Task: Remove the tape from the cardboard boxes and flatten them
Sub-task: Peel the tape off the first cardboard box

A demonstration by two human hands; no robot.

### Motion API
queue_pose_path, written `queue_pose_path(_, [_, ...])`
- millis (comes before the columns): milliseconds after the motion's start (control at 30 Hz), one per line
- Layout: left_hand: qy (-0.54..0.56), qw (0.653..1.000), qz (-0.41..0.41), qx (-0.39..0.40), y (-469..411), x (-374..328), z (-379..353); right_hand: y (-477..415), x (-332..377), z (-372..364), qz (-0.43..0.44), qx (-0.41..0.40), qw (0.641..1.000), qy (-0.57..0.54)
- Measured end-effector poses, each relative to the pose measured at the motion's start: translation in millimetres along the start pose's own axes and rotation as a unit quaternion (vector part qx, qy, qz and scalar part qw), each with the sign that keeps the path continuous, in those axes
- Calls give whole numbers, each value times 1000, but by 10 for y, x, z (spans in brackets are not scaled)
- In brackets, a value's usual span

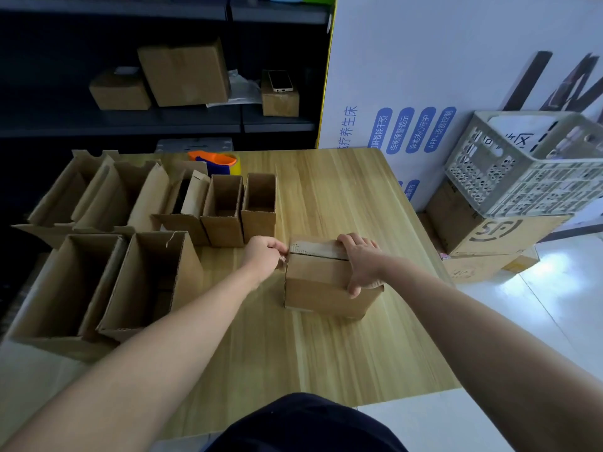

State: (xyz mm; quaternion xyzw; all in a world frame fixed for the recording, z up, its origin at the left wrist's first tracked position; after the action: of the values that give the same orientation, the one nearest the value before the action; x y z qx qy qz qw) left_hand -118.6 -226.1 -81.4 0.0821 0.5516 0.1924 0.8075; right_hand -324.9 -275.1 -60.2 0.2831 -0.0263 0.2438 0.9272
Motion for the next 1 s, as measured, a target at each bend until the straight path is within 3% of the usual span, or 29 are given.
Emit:
queue_pose_path(100, [98,994,7,50,13,-32,65,-10,10,15,-4,2,1000,3])
queue_pose_path(233, [208,977,-25,-48,16,-149,213,-12,13,13,-11,5,1000,-3])
queue_pose_path(433, [192,969,-82,-129,-1,-410,320,6,33,15,-17,2,1000,-21])
queue_pose_path(567, [77,982,-150,-91,33,-559,298,35,36,26,-19,4,999,-29])
queue_pose_path(667, [-85,984,-157,-29,105,-453,17,58,29,21,-14,5,999,-39])
queue_pose_path(733, [-121,983,-140,-17,106,-349,-79,68,26,2,-13,4,999,-42])
queue_pose_path(833, [-80,992,-92,-25,45,-273,-17,66,28,0,-10,0,999,-45])
queue_pose_path(933, [25,997,60,33,10,-96,11,76,33,-21,-4,-9,999,-46])
queue_pose_path(1000, [143,973,152,103,53,-13,-55,83,15,-46,4,-22,998,-55])
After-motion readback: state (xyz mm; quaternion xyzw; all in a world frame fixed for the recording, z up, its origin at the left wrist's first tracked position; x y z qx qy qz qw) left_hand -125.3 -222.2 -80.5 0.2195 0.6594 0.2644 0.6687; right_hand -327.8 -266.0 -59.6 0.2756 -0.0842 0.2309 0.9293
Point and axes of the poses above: each hand's wrist, its own y-axis away from the middle knuckle, its own z-axis out of the back of the hand, x = y × z, the point moved 3 cm from there along -y, towards the middle knuckle, and after that the axes turned 6 degrees about x, right-handed, at the moved point
